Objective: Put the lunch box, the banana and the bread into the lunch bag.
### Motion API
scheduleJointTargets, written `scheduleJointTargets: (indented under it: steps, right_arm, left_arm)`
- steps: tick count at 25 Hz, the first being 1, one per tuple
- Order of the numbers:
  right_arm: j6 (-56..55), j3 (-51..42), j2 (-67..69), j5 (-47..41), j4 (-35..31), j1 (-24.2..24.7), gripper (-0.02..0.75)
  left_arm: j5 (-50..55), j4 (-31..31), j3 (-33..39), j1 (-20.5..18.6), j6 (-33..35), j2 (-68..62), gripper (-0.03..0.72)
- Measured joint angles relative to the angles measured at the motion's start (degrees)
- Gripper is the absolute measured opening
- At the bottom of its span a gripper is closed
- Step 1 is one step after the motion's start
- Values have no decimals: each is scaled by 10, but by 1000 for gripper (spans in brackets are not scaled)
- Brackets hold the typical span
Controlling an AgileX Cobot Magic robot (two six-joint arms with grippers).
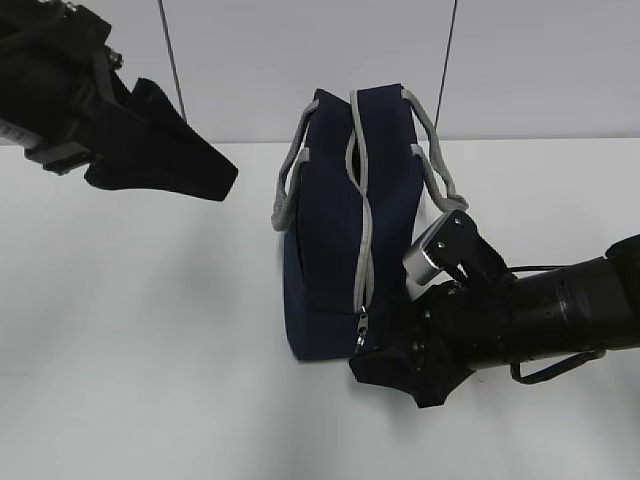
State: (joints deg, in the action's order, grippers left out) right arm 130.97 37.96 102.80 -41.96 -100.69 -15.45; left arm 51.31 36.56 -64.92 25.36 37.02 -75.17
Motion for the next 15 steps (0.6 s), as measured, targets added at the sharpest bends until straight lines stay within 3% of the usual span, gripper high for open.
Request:
scheduleJointTargets:
  steps: [15]
  right_arm:
    - [46, 0, 25, -26, -29, 0, 444]
  left_arm:
    - [0, 0, 0, 0, 0, 0, 434]
